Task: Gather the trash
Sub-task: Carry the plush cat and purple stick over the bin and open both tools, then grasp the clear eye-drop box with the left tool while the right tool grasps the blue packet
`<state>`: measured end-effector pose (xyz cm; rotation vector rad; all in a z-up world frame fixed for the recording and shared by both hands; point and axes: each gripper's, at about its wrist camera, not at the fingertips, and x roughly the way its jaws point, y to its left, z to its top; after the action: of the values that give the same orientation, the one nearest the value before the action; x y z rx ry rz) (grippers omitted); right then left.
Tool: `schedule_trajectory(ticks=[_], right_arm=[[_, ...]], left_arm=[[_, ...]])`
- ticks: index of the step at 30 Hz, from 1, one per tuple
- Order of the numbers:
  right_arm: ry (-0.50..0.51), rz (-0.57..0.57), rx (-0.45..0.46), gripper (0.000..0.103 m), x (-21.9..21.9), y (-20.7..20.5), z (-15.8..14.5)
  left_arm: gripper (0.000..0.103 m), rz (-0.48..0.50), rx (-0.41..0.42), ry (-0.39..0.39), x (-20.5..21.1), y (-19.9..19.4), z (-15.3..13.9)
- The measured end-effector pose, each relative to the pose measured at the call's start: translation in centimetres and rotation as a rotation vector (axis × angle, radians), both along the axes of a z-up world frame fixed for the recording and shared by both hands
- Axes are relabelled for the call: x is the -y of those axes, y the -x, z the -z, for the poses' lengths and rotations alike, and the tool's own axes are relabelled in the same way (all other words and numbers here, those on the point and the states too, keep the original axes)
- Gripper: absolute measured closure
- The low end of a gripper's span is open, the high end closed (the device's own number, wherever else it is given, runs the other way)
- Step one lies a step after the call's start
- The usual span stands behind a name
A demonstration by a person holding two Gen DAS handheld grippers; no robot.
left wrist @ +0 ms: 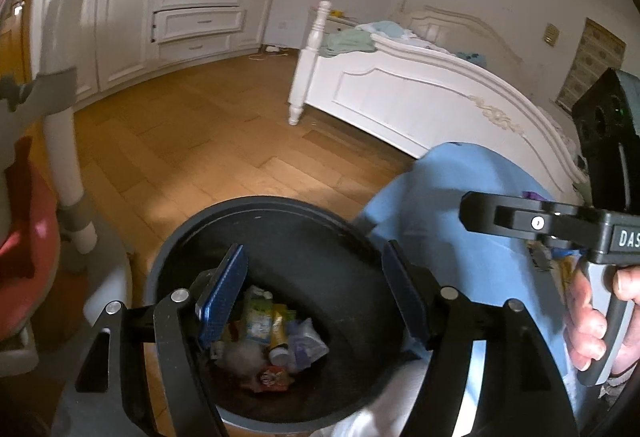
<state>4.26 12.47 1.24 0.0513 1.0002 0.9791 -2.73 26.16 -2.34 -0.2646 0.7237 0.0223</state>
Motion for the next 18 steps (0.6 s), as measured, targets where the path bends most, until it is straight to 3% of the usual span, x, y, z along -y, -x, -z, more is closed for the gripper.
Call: schedule_trajectory(ticks=[5,14,17,18], right_arm=[[-0.03,0.064,-0.007,0.035,4.1,-0.5,-0.6],[-0.034,0.239,0.01,0.035,15.9,-2.3,-0.7],[-0.024,0.314,0.03,0.035,21.0,-2.5,-0.7],[-0.02,0.335,0.036,0.032,22.5,-2.5,-0.6]], left_arm=[[0.033,0.107,0.009,-0.008,4.2,-1.0,-1.3],[0.033,0.377,0.002,-0.074,14.6,-3.5,-2.0],[0.012,0.456,0.001,-0.14,18.1,-4.4,-1.8],[0.011,0.482,0.009,-0.162,19.1,-4.6,-1.7]])
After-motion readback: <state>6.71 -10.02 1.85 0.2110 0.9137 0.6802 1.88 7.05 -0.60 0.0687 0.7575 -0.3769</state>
